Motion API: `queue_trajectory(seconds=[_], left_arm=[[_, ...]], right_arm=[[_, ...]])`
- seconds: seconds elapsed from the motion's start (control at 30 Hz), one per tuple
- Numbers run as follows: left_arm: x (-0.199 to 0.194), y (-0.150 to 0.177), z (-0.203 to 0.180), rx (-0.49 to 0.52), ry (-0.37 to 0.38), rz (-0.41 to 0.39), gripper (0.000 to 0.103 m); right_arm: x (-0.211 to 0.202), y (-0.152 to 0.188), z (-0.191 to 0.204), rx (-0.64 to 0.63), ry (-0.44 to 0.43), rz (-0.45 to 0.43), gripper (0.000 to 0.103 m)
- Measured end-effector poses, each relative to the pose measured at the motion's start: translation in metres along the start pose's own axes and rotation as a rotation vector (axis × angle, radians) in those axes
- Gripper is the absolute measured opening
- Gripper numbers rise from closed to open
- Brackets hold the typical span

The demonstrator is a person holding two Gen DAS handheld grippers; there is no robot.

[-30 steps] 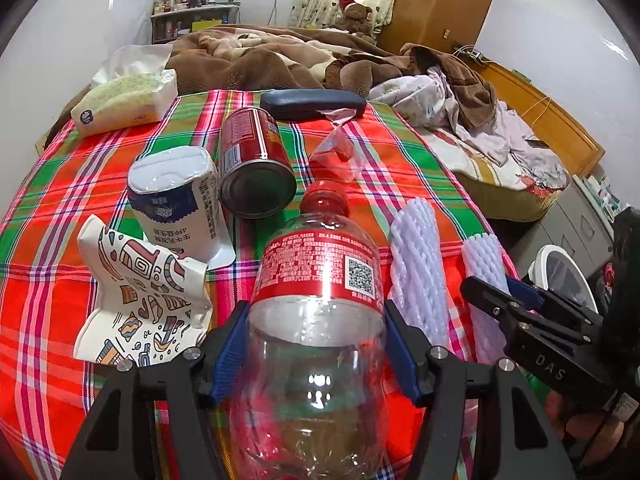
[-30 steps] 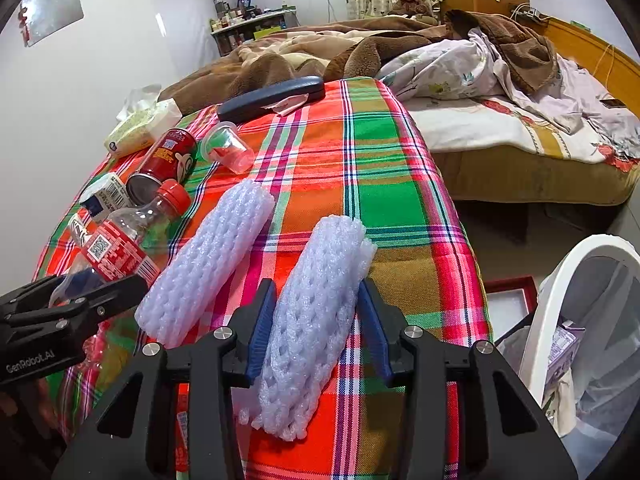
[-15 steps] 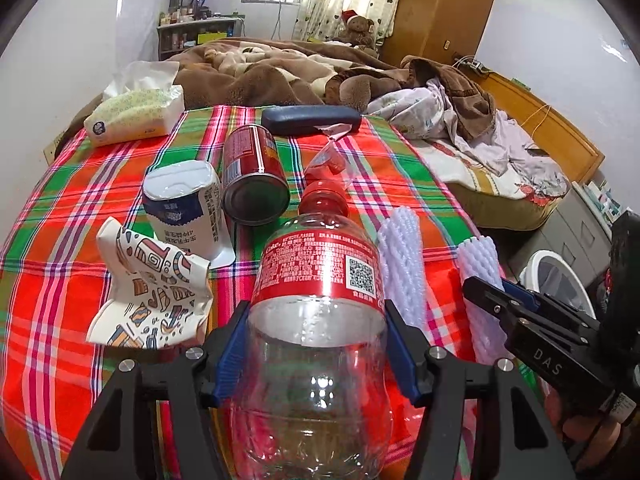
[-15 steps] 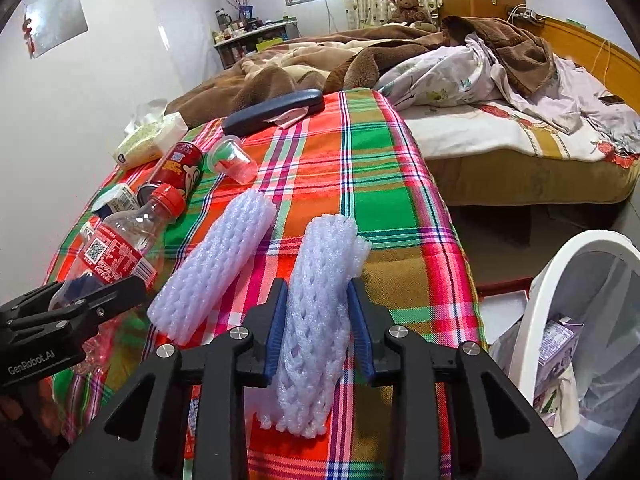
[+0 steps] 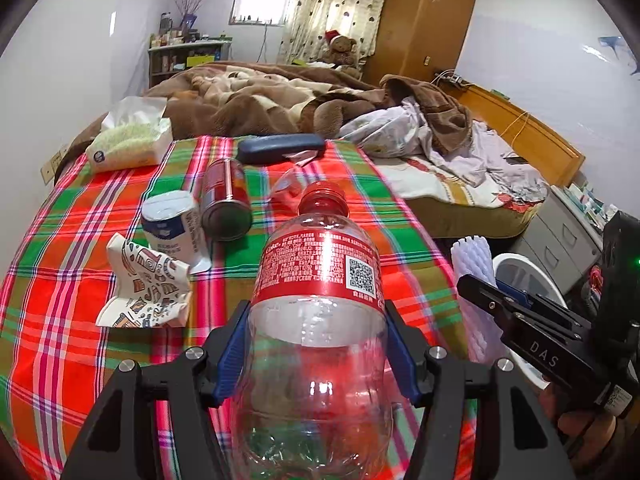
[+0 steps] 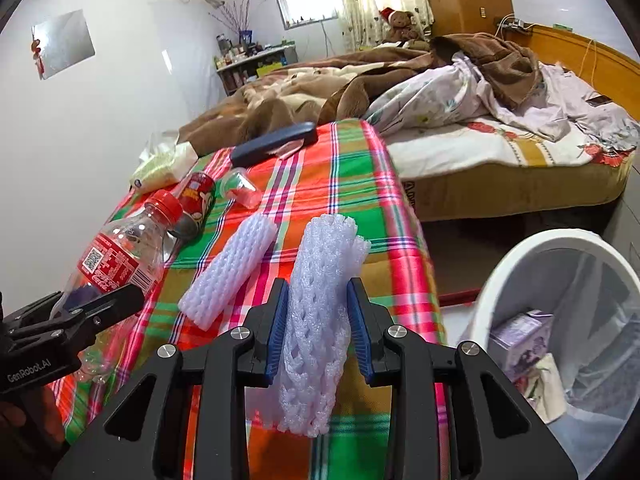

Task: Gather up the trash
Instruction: 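Carry the plastic bottle and white foam net over the white trash bin, then open the right tool to drop the net while the left tool drops the bottle into the bin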

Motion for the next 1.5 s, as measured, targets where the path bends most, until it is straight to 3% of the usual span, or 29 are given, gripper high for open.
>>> queue_trajectory(seconds=[0.4, 0.8, 1.13, 1.5], left_arm=[[-0.020, 0.005, -0.060, 0.086, 0.051, -0.034, 0.062], [-0.014, 0.011, -0.134, 0.192, 0.129, -0.026, 0.062], [0.011, 0.019, -0.197, 0.281, 0.203, 0.015, 0.062], [0.046, 0.028, -0.242, 0.336, 0.243, 0.079, 0.062]], right_arm=[[-0.050, 0.004, -0.034, 0.046, 0.047, -0.088, 0.031], [-0.078, 0.011, -0.084, 0.113, 0.113, -0.128, 0.031], [-0.087, 0.020, -0.129, 0.182, 0.177, -0.115, 0.031], [-0.072, 0.034, -0.163, 0.206, 0.227, -0.030, 0.031]])
Point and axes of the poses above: each gripper's, at about its wrist camera, not at the fingertips, and x roughly the way its jaws point, z to its left, y to its underside, the point moved 2 cm from there along x, roughly the way its jaws point, and after that the axes turned 1 degree about y, right-handed, at the moved point
